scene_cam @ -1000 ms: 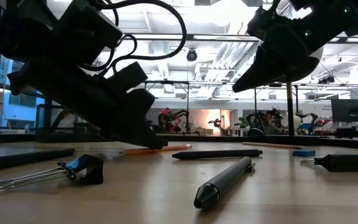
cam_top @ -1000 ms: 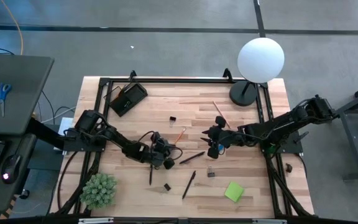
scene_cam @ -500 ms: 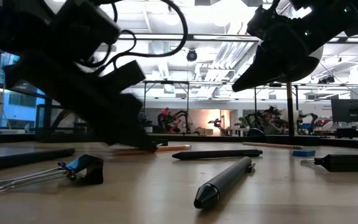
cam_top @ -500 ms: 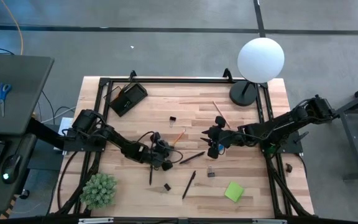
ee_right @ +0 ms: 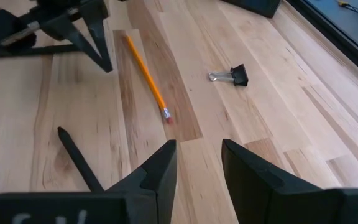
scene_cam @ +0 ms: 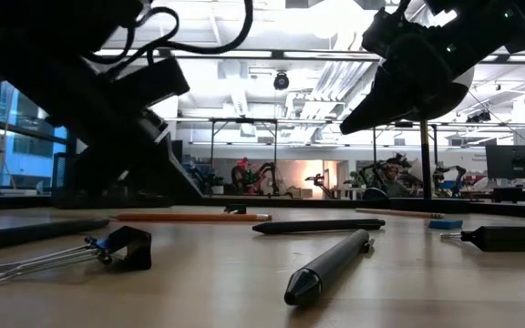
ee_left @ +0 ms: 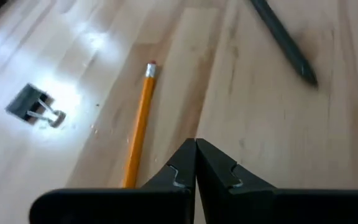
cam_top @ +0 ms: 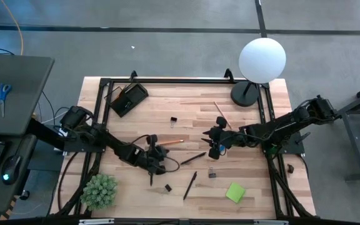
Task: Pick and place office supplies into organizer
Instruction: Put the orange pencil into the black desk organizer
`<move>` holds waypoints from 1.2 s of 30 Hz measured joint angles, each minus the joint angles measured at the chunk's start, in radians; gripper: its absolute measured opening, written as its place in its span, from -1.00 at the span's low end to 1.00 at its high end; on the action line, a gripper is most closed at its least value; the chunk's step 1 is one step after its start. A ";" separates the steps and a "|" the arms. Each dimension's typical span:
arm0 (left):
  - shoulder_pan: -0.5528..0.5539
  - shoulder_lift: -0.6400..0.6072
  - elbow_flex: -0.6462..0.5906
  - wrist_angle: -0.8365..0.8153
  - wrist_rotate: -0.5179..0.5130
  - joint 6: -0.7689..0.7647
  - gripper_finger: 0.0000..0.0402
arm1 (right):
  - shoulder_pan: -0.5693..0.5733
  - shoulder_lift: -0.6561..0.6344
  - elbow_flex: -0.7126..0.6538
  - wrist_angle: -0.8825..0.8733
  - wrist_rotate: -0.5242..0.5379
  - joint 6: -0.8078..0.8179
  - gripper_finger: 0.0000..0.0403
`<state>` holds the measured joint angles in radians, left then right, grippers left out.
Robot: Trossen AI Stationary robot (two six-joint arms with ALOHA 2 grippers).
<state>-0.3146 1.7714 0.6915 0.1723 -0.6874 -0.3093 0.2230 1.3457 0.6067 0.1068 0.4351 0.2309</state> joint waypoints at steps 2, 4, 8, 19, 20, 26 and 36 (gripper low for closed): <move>0.012 0.001 -0.003 -0.010 -0.002 0.060 -1.00 | 0.000 0.000 0.000 0.003 0.000 -0.004 -0.41; 0.035 0.002 -0.003 -0.035 0.010 0.073 -0.99 | 0.000 0.000 0.000 0.003 0.000 -0.004 -0.41; 0.095 0.002 -0.003 -0.064 0.070 0.081 -0.84 | 0.000 0.000 0.000 0.004 0.000 -0.004 -0.41; 0.185 -0.011 0.000 -0.060 0.210 0.180 -0.11 | 0.000 0.000 0.000 0.003 0.000 -0.011 -0.41; 0.185 -0.017 0.000 -0.067 0.209 0.183 -0.09 | 0.000 0.000 0.000 0.003 0.000 -0.012 -0.41; 0.213 -0.066 -0.002 -0.174 0.159 0.222 -0.12 | 0.000 0.000 0.000 0.004 0.000 -0.015 -0.41; 0.443 -0.122 -0.011 -0.224 0.459 0.312 -0.38 | -0.038 0.101 -0.001 0.194 -0.032 -0.099 -0.41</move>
<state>0.1281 1.6496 0.6804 -0.0521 -0.2280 0.0027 0.1846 1.4462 0.6060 0.3007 0.4032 0.1320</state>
